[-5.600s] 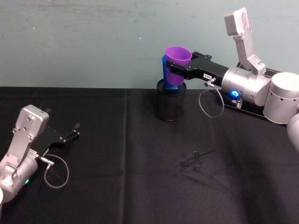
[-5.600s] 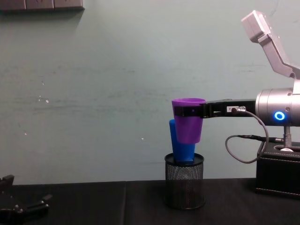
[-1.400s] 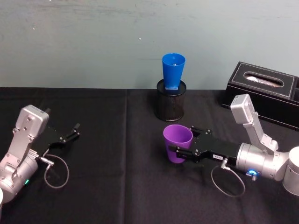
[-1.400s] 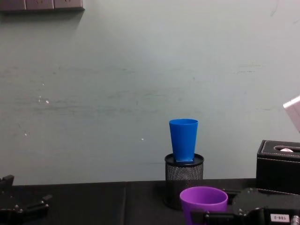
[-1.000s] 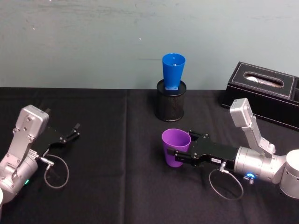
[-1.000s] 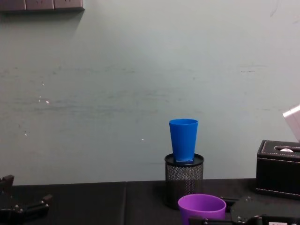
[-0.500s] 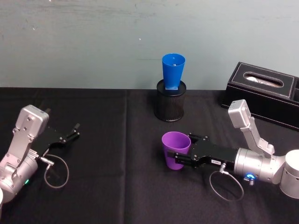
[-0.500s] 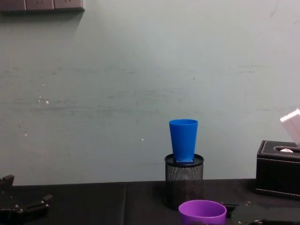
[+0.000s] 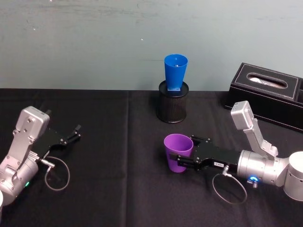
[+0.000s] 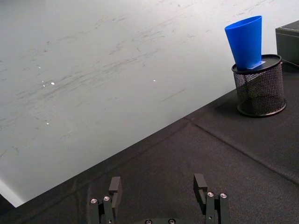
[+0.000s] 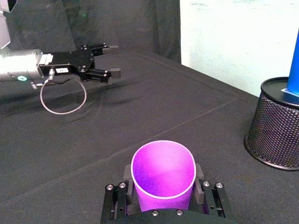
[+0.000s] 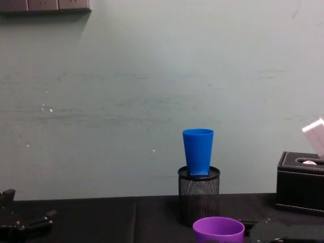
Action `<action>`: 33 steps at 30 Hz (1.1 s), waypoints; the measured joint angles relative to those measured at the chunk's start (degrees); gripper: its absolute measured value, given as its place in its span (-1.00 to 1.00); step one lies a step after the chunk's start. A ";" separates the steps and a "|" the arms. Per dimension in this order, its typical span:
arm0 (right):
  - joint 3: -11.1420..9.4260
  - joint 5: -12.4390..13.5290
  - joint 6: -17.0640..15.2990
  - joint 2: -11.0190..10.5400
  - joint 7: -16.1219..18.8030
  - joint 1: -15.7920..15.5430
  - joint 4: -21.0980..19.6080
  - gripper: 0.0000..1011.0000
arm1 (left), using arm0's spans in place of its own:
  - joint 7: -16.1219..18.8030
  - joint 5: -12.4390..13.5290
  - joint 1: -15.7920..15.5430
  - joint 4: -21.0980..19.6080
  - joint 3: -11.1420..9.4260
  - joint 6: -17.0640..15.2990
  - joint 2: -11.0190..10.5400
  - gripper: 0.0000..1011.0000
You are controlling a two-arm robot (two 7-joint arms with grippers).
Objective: Pick up one cup with a gripper and tap it against the other cup.
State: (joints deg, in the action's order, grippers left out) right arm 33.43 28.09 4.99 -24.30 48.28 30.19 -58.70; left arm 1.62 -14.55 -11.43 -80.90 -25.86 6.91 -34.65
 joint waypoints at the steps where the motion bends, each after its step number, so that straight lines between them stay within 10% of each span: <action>1: 0.00 0.00 0.00 -0.01 0.00 -0.01 -0.01 0.44 | 0.00 0.00 0.00 0.00 0.00 0.00 0.00 1.00; 13: 0.00 0.00 0.03 -0.05 -0.04 -0.06 -0.06 0.98 | 0.00 0.00 0.00 0.00 0.00 0.00 0.00 1.00; 33: -0.05 0.11 1.06 -0.23 0.09 -0.49 -1.36 0.98 | 0.00 0.00 0.00 0.00 0.00 0.00 0.00 1.00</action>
State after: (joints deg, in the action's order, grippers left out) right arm 33.38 28.20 6.05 -24.53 48.37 29.70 -60.06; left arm 1.62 -14.55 -11.43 -80.90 -25.86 6.91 -34.65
